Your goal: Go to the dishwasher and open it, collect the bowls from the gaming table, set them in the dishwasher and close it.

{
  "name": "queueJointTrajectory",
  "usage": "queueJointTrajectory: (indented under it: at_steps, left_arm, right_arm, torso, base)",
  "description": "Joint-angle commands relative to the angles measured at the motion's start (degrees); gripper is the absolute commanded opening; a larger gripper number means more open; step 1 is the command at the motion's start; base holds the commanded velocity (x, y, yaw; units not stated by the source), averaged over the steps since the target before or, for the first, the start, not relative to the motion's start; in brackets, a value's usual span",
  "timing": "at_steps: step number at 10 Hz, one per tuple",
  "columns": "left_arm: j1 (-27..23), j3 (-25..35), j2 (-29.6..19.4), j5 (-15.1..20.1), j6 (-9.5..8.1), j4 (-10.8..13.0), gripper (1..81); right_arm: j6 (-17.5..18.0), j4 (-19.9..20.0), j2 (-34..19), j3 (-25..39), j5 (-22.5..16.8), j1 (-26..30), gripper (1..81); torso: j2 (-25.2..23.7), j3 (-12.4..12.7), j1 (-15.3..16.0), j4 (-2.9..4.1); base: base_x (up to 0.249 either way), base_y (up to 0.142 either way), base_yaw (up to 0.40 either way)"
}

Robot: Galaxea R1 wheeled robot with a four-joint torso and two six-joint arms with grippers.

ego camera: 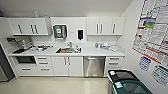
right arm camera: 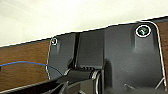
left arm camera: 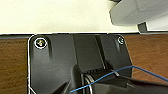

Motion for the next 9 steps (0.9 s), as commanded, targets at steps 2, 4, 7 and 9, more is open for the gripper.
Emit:
queueJointTrajectory:
  at_steps: [2, 4, 7, 9]
  left_arm:
    - [-3.5, 0.92, -1.08, 2.96, 0.11, 0.48, 81.1]
    - [-3.5, 0.92, -1.08, 2.96, 0.11, 0.48, 81.1]
    - [-3.49, 0.92, -1.08, 2.96, 0.11, 0.48, 81.1]
    - [-3.49, 0.92, -0.99, 3.13, 0.11, 0.48, 81.1]
  right_arm:
    - [-0.21, 0.13, -0.96, 1.09, -2.75, 3.12, 81.1]
    - [-0.21, 0.13, -1.04, 1.09, -2.75, 3.12, 81.1]
    - [-0.21, 0.13, -0.96, 1.18, -2.75, 3.12, 81.1]
    - [-0.21, 0.13, -1.04, 1.18, -2.75, 3.12, 81.1]
  torso:
    - [0.0, 0.0, 0.02, 0.0]
    - [0.0, 0.0, 0.0, 0.0]
    - [0.0, 0.0, 0.02, 0.0]
    - [0.0, 0.0, 0.02, 0.0]
  base:
    - [0.097, 0.0, 0.0]
    - [0.097, 0.0, 0.0]
    - [0.097, 0.0, 0.0]
    - [0.086, 0.0, 0.0]
